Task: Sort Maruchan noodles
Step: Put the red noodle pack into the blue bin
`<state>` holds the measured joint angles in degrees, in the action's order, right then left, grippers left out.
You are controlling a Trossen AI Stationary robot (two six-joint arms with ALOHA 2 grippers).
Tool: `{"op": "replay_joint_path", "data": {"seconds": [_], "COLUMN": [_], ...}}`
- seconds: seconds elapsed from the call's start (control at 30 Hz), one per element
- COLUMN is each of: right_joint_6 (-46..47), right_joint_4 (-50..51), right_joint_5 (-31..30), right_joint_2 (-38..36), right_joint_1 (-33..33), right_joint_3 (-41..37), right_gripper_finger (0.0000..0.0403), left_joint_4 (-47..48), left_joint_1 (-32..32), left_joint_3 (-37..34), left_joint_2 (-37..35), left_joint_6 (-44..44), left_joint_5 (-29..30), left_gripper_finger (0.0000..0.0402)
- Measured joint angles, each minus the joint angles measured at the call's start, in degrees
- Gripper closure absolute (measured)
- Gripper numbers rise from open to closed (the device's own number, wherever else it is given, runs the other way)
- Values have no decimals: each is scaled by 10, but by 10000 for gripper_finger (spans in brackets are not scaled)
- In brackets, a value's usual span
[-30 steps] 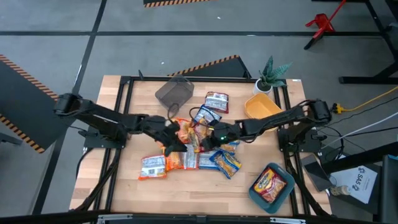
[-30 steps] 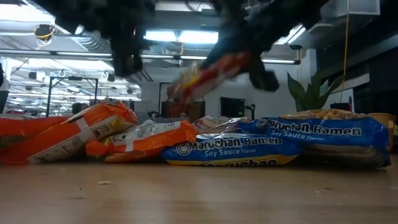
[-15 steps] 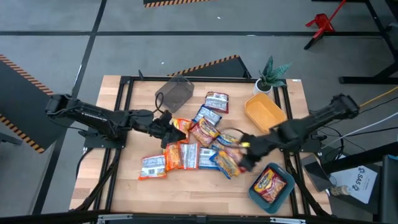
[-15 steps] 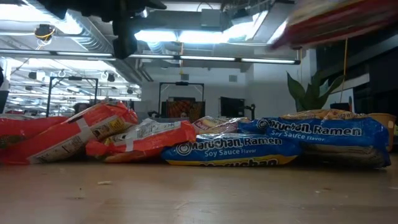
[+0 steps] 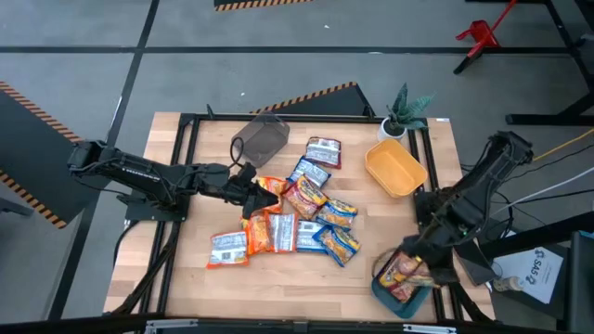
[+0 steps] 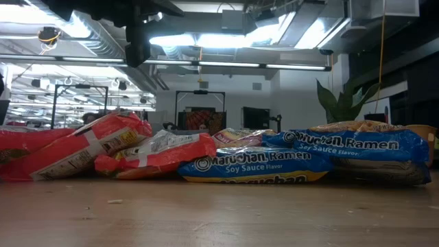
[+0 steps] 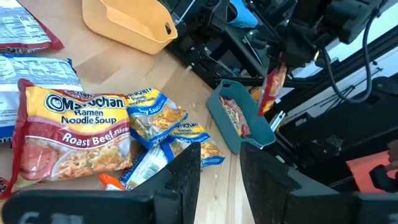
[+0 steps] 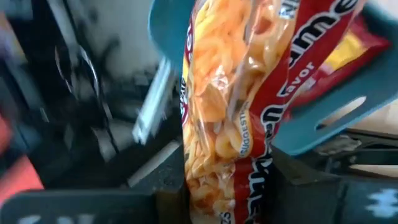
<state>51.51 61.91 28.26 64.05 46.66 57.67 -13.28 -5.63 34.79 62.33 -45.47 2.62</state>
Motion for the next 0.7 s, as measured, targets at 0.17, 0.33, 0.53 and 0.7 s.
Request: {"op": "replay_joint_path", "data": {"seconds": [0.17, 0.33, 0.53, 0.7], "right_joint_6": [-95, -195, -294, -356], "right_joint_4": [1, 7, 41, 41], "right_joint_5": [7, 12, 29, 30], "right_joint_2": [22, 68, 132, 165], "right_joint_1": [2, 2, 2, 2], "right_joint_3": [0, 0, 0, 0], "right_gripper_finger": [297, 296, 295, 295], "left_joint_4": [8, 9, 9, 9], "left_joint_1": [0, 0, 0, 0], "left_joint_3": [0, 0, 0, 0], "left_joint_2": [0, 0, 0, 0], "left_joint_6": [0, 9, 9, 9], "left_joint_5": [14, 35, 57, 72], "left_gripper_finger": [294, 294, 294, 294]}}
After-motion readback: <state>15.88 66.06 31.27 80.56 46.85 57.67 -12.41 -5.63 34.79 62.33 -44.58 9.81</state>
